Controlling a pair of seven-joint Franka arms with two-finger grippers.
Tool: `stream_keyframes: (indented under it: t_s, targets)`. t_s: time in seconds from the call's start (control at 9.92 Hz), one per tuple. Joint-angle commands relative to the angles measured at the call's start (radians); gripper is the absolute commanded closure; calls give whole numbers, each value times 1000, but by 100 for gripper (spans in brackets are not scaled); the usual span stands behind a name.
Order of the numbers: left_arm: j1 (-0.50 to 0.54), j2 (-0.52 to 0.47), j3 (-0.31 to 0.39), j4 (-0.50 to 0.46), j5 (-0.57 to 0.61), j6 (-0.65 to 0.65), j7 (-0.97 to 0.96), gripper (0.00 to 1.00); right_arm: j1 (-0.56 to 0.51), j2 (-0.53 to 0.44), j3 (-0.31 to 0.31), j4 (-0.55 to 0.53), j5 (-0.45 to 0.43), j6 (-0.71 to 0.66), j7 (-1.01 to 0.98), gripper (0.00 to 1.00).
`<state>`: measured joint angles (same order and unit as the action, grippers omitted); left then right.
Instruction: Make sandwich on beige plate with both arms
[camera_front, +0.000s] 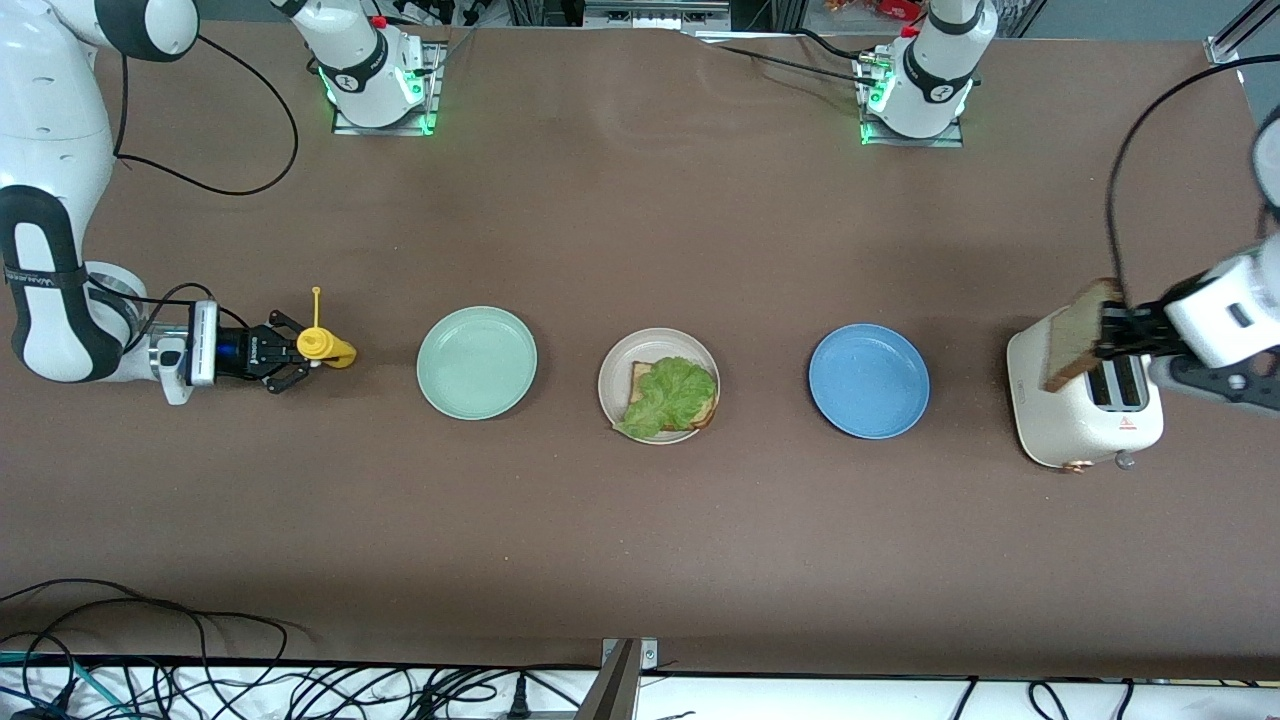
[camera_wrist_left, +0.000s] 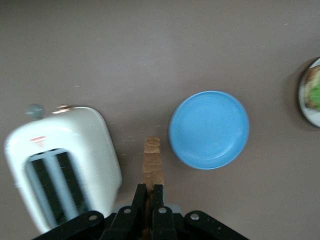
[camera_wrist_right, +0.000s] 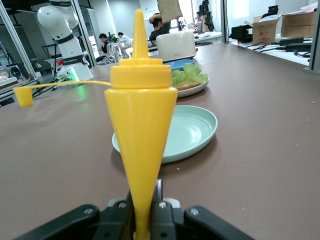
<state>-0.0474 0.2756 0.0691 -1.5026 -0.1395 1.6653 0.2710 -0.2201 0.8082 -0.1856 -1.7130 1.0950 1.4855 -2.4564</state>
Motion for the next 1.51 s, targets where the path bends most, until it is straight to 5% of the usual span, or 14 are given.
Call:
stream_keyframes:
  t_s: [0.0, 0.4, 0.6, 0.81, 1.41]
  targets:
    - [-23, 85, 9, 39, -262, -38, -114, 100, -28, 38, 15, 46, 29, -34, -50, 100]
    - [-126, 291, 9, 134, -740, -32, -248, 100, -41, 109, 18, 59, 74, -68, -128, 100]
    - [-172, 390, 9, 208, -891, 8, -199, 100, -41, 109, 18, 69, 74, -68, -119, 62]
    - [-196, 439, 9, 206, -1084, 25, -101, 100, -51, 117, 17, 81, 74, -68, -119, 49]
    - [-253, 563, 11, 186, -1288, 165, 96, 100, -159, 126, 12, 156, -38, -70, -93, 46]
